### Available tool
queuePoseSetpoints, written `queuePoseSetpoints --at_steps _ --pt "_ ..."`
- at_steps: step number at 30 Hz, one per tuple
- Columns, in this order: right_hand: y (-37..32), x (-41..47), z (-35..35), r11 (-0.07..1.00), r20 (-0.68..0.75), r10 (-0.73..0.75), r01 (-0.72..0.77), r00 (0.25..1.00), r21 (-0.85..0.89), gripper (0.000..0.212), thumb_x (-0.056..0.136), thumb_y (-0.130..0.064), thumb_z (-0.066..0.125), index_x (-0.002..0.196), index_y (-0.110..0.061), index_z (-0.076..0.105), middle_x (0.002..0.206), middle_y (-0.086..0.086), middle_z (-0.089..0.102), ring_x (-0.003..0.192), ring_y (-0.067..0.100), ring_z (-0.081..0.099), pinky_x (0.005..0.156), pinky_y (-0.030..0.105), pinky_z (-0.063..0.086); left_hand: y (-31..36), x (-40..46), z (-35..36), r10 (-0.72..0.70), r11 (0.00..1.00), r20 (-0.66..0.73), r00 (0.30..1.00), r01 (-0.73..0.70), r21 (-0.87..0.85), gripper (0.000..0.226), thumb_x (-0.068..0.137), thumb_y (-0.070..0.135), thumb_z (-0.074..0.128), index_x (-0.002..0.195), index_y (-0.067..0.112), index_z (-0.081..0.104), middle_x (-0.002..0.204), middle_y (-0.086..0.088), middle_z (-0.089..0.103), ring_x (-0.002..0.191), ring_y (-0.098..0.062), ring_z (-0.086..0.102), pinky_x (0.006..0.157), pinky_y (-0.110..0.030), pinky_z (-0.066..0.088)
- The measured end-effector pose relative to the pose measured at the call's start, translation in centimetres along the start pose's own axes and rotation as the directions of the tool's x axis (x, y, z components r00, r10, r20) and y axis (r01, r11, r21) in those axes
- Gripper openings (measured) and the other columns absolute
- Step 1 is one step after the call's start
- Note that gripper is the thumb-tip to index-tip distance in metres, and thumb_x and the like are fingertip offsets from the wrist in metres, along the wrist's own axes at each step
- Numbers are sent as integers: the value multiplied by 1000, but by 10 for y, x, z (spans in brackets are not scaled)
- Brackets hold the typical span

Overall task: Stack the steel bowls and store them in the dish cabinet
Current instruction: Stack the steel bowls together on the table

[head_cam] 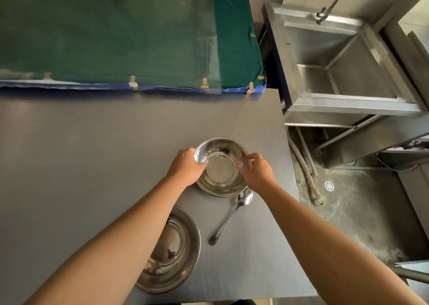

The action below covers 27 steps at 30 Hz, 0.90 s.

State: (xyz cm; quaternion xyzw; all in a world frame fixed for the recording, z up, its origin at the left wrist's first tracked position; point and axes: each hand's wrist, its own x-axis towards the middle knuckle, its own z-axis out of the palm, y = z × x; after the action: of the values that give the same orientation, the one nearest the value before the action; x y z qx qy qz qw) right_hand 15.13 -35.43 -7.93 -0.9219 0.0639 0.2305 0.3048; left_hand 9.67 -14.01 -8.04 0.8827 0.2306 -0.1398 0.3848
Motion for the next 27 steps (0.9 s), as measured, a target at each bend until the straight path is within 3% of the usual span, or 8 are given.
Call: queuePoseSetpoints --at_steps 6,10,15,17,20,27 --pt "-14 -30 5 999 25 -47 47 999 7 48 101 -49 53 136 -17 55 131 12 64 110 31 65 95 49 57 -23 -25 -20 12 1000 -35 999 -12 -12 35 84 40 68 112 19 65 105 -2 65 85 -20 63 66 -30 47" --pt "-28 -61 9 995 29 -98 98 995 23 49 98 -55 55 132 -20 58 129 8 64 108 29 65 94 48 57 -42 -56 -41 24 999 -93 995 -28 -37 38 82 42 69 114 22 65 106 3 63 88 -16 60 72 -29 43" --pt "-36 -107 17 983 35 -185 185 982 -5 40 98 -48 60 128 -23 61 124 3 67 100 25 67 85 41 58 -68 -107 -64 37 996 -158 987 -49 -70 34 82 46 69 110 30 62 102 9 56 88 -12 56 71 -26 38" --pt "-37 -122 22 981 57 -192 194 980 -18 37 96 -45 62 127 -25 62 124 1 67 99 25 69 89 45 58 -78 -125 -69 28 997 -164 986 -39 -67 41 83 48 69 119 29 61 105 10 54 89 -11 53 75 -26 38" --pt "-37 -146 32 977 80 -212 214 974 -15 34 95 -44 64 124 -27 63 122 -1 68 99 22 70 87 40 58 -96 -152 -73 3 997 -175 985 -16 -75 49 84 48 69 127 26 59 109 10 53 92 -10 52 79 -26 39" --pt "-29 -186 63 973 166 -213 224 963 -48 30 94 -34 67 123 -25 64 121 1 69 96 23 70 82 39 59 -142 -200 -61 -60 994 -176 983 42 -103 42 85 44 70 122 25 63 104 10 56 86 -7 53 71 -24 38"
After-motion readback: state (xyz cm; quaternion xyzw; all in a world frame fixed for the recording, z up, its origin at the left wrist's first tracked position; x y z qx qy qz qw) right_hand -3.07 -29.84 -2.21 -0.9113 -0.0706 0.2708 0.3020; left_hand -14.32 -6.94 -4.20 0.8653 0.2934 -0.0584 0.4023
